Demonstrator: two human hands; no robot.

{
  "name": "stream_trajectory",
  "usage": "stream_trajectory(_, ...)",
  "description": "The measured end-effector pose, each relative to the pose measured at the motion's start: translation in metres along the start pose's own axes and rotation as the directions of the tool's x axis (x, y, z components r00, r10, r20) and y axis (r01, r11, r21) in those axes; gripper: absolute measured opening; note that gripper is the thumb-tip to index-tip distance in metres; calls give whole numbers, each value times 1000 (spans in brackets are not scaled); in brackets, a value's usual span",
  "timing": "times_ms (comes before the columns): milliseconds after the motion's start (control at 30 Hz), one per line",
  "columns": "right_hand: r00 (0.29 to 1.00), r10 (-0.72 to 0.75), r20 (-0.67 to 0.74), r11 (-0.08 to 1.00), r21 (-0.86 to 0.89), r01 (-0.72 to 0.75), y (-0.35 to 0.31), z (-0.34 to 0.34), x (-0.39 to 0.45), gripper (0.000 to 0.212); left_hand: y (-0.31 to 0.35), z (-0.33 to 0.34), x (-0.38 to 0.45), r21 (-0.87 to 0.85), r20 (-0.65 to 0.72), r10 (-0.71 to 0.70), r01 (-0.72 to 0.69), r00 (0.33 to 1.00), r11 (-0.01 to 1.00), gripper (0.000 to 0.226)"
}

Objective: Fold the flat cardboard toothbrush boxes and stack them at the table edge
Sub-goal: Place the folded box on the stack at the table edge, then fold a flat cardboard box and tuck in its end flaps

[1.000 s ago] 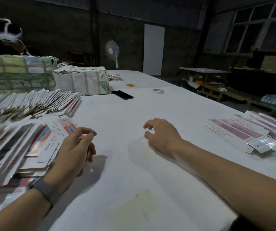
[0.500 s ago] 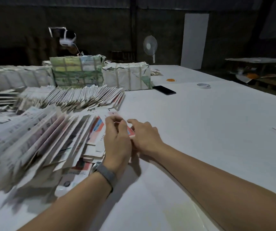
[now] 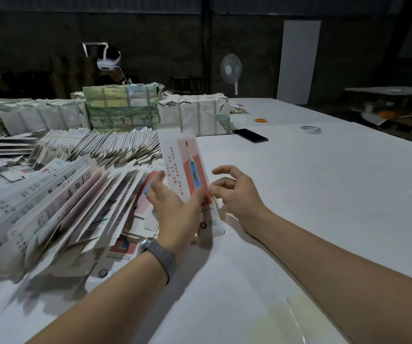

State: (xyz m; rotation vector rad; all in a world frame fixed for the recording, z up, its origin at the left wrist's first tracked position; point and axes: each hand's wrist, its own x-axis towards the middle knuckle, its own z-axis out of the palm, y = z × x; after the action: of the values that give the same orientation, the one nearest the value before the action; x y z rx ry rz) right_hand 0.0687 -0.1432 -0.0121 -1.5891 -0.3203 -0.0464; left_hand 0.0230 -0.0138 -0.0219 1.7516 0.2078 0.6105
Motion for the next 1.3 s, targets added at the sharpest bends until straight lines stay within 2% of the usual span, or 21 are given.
stream_trajectory(67,1000,-4,21,999,36,4,-1,-1,-4,22,2,-1,-1,-154,74,-5,17,997,988,82)
stream_trajectory(133,999,11,43,999,37,-13,-1,-3,-7,16,1,-4,-2,-274,106,-33,61,994,960,74)
stream_trajectory(200,999,36,37,999,15,-36,-1,-9,-9,12,0,-6,-2,-351,138,-48,95,989,932,67)
stream_trajectory(300,997,81,-15,993,87,-79,-1,-23,-15,12,4,-7,-7,-438,286,-34,162,958,884,60)
stream_trajectory(367,996,82,-37,987,139,-76,-2,-34,-21,15,9,-7,-12,-441,407,1,196,913,876,62)
stream_trajectory(467,998,31,-49,985,172,-22,-5,-42,-30,36,13,-8,-20,-394,577,57,217,815,893,64)
stream_trajectory(567,998,-9,-63,988,151,18,-13,-39,-37,43,15,-8,-25,-313,673,61,209,737,927,62)
stream_trajectory(733,998,52,-40,976,215,-43,-20,-29,-46,57,15,-5,-29,-269,704,53,197,709,943,56)
stream_trajectory(867,997,67,25,958,276,-72,-21,-29,-52,66,16,-4,-28,-294,665,39,213,746,932,51)
stream_trajectory(1000,996,27,82,942,332,-53,-20,-25,-55,57,14,-6,-31,-244,715,63,163,696,956,37)
stream_trajectory(1067,997,-10,80,949,313,-16,-21,-23,-57,49,14,-6,-31,-251,687,42,183,725,950,38)
stream_trajectory(1167,995,-50,81,985,169,36,-22,-21,-59,36,14,-5,-28,-307,600,30,194,800,932,51)
stream_trajectory(1300,989,-66,129,991,123,50,-21,-19,-63,36,13,-5,-28,-388,492,26,192,870,901,47)
